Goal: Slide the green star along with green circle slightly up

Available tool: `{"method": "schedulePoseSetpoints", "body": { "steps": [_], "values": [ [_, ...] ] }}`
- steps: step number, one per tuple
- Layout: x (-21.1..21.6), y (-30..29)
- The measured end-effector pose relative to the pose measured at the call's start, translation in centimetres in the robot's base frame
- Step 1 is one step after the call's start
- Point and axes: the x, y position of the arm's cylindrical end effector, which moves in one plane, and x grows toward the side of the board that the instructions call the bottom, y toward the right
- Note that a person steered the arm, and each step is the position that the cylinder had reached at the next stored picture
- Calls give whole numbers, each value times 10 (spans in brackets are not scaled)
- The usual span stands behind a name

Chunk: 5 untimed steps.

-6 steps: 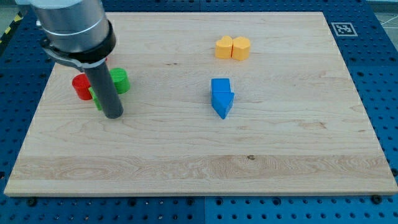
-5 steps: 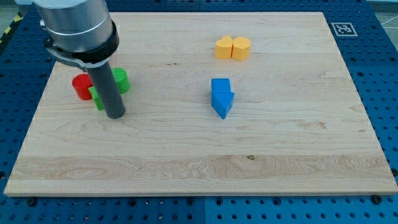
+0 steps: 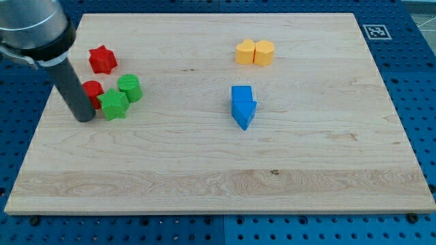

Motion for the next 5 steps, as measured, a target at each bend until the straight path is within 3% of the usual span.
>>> {"method": "schedulePoseSetpoints", "body": {
  "steps": [1, 5],
  "values": [
    [0, 26],
    [-9, 35]
  ]
}}
